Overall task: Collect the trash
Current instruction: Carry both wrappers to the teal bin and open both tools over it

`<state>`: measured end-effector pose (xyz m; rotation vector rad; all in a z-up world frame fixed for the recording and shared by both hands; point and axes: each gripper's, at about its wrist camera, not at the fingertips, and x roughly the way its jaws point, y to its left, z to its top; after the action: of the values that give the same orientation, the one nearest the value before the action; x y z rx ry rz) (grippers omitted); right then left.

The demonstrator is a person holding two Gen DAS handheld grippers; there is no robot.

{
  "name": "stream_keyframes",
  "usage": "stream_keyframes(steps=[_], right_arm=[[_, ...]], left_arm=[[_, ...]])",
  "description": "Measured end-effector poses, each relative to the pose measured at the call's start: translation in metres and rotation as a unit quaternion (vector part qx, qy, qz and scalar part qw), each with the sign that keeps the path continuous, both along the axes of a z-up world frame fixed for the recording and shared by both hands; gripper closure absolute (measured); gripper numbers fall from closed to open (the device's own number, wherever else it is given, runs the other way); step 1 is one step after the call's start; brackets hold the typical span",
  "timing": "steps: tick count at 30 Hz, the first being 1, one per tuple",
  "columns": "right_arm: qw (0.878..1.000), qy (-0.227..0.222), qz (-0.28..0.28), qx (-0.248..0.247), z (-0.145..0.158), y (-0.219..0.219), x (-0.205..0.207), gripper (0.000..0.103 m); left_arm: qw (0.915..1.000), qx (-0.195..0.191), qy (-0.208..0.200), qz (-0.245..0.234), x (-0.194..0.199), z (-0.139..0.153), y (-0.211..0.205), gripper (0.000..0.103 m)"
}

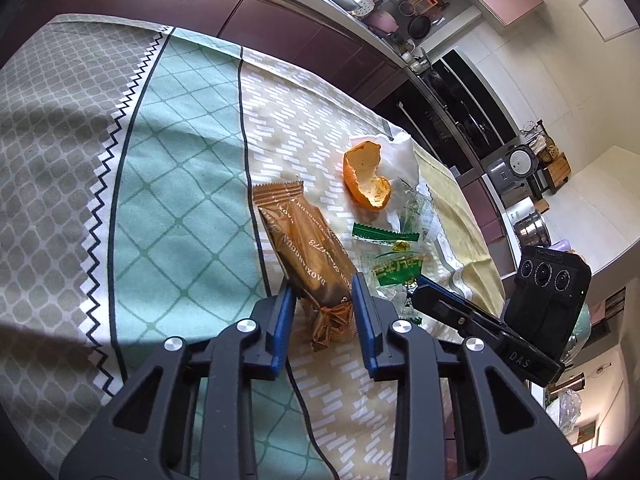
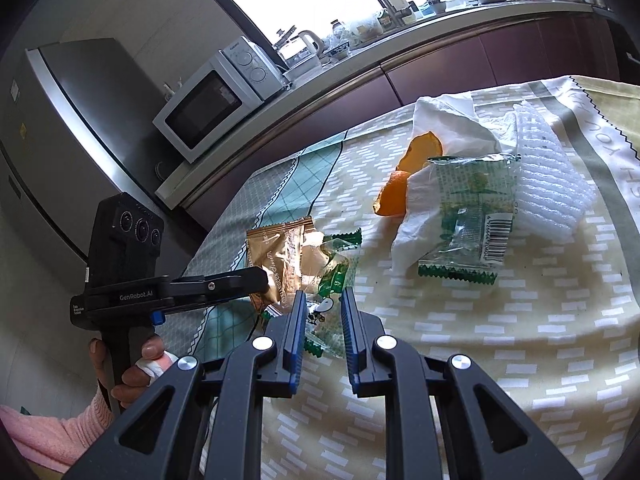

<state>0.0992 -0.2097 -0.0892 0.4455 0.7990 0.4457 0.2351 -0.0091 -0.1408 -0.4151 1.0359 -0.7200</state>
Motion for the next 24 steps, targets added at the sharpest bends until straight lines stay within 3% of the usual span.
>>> stream_keyframes(steps=[6,12,19,24], right_arm=[[0.999,-0.021,0.027,-0.001,0.017,0.018,0.001,0.087],[0.995,-0.039,0.090,0.002,0.036,0.067,0.013,0.087],[0.981,-0.053,0.187,-0.011,0.052,0.160,0.037,0.087],[0.969,-0.050,0.241,-0.016,0.053,0.219,0.053,0.087]], left_arm=[[0.9988,0.003,-0.043,0.022,-0.023,0.024,0.036,0.076],[0.9931,0.018,-0.084,0.079,-0.053,0.052,0.108,0.076],[0.9752,0.051,-0.109,0.186,-0.090,0.074,0.218,0.076],[0.9573,0.088,-0.096,0.258,-0.103,0.070,0.289,0.076]])
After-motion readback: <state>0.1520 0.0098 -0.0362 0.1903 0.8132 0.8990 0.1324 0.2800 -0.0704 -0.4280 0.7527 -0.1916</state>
